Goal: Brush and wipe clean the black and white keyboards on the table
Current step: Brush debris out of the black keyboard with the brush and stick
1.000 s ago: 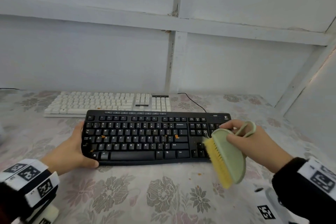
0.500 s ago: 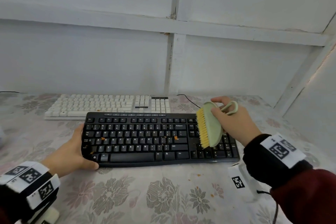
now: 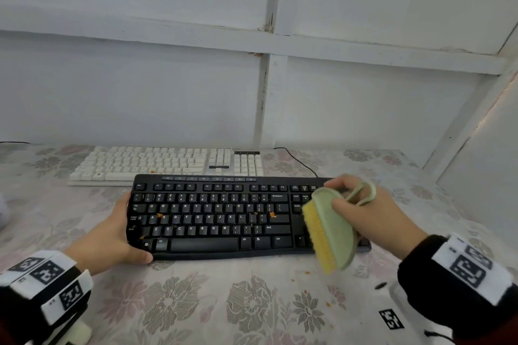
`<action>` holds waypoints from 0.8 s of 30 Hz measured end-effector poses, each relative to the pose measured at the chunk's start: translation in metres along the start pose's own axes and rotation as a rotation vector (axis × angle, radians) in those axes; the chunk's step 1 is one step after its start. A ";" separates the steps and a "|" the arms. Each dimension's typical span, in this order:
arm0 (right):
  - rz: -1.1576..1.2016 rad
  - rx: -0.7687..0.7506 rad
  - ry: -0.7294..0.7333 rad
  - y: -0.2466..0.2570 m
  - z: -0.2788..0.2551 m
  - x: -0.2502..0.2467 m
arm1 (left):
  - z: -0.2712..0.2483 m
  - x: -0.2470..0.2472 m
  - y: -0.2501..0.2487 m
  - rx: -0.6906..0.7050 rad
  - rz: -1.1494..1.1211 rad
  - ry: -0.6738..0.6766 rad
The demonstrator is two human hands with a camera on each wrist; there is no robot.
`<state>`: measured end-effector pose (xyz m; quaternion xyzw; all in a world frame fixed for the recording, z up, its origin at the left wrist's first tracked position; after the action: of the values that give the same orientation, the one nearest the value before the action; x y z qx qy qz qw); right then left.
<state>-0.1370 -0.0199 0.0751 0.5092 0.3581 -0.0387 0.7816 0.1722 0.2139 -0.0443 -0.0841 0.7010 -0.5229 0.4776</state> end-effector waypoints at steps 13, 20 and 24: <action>-0.018 -0.036 -0.120 -0.003 0.004 0.012 | -0.001 -0.002 -0.003 0.038 0.008 -0.008; 0.055 0.040 0.010 -0.005 -0.014 0.002 | -0.003 0.000 -0.005 0.026 -0.016 -0.006; 0.102 -0.029 -0.143 0.010 0.014 -0.015 | -0.004 0.001 -0.007 0.010 -0.015 -0.008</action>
<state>-0.1368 -0.0311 0.0947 0.5114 0.2756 -0.0298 0.8134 0.1663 0.2128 -0.0391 -0.0892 0.6957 -0.5297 0.4769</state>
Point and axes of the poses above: each hand's wrist, its own z-axis towards the middle knuckle, its own x-axis out of the palm, y = z × x, the point moved 10 cm from there along z, towards the middle knuckle, and after that the axes turned 13 degrees about -y, right-handed, at the moved point
